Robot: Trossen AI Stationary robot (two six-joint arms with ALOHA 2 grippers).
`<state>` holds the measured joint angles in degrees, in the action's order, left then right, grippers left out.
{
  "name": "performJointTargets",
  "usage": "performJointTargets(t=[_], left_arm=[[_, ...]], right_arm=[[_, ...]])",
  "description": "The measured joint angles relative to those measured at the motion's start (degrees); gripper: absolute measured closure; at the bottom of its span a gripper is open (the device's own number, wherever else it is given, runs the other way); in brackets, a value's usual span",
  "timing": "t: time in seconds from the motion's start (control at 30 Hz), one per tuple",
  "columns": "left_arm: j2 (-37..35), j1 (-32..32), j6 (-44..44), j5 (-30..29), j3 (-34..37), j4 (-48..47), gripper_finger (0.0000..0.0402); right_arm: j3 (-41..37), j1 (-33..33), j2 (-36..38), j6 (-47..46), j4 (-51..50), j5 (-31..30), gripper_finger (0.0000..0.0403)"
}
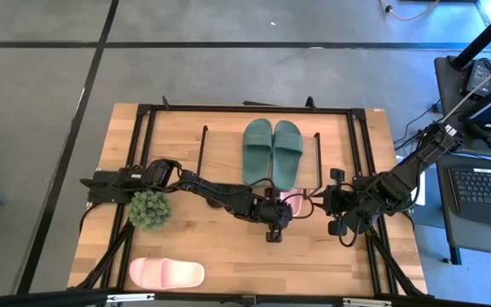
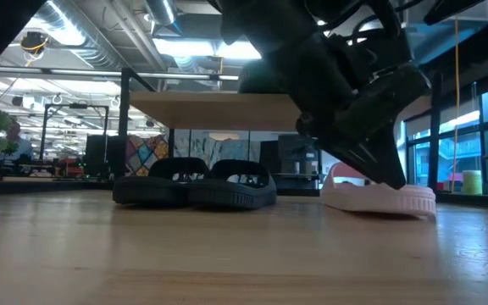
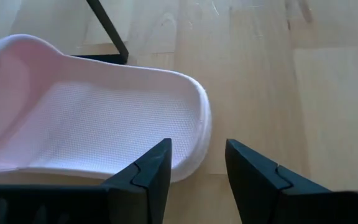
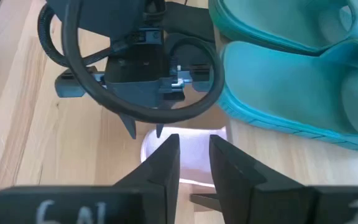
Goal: Pick and place slides into the shelf
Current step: Put the pink slipper under the shelf
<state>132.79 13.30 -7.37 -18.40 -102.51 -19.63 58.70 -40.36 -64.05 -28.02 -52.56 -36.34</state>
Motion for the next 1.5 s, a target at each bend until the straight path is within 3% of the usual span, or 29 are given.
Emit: performJointTargets(t=[0.47, 0.63, 0.8, 0.9, 1.03, 1.17, 1.5], left_arm=[[0.0, 4.3, 3.7, 5.4, 0.0, -0.6, 0.0259], [-2.3, 6.0, 4.4, 13.9, 0.0, -6.5, 0.0259], [-4.7, 6.5, 4.5, 21.9, 0.1, -12.0, 0.0259], [-7.8, 6.7, 4.5, 22.4, 0.1, -14.0, 0.0259], [-12.3, 7.3, 4.7, 19.5, 1.1, -13.4, 0.0259], [-20.7, 8.2, 4.3, 15.9, 8.9, -6.1, 0.0259], [-46.9, 9.2, 1.0, 16.2, 48.4, 34.5, 0.0259]], right_arm=[[0.0, 0.0, 0.0, 0.0, -0.1, 0.0, 0.0314], [0.0, 0.0, 0.0, 0.0, 0.2, 0.8, 0.0314], [0.0, 0.0, -2.0, 1.1, 5.9, 6.7, 0.0314], [0.0, -0.7, -5.1, 4.0, 9.0, 10.6, 0.0314], [0.1, -2.0, -10.3, 3.5, 9.7, 10.9, 0.0314], [0.0, -4.0, -15.9, 1.3, 10.9, 10.9, 0.0314], [0.0, -5.4, -25.9, 1.3, 21.4, 11.0, 0.0314]])
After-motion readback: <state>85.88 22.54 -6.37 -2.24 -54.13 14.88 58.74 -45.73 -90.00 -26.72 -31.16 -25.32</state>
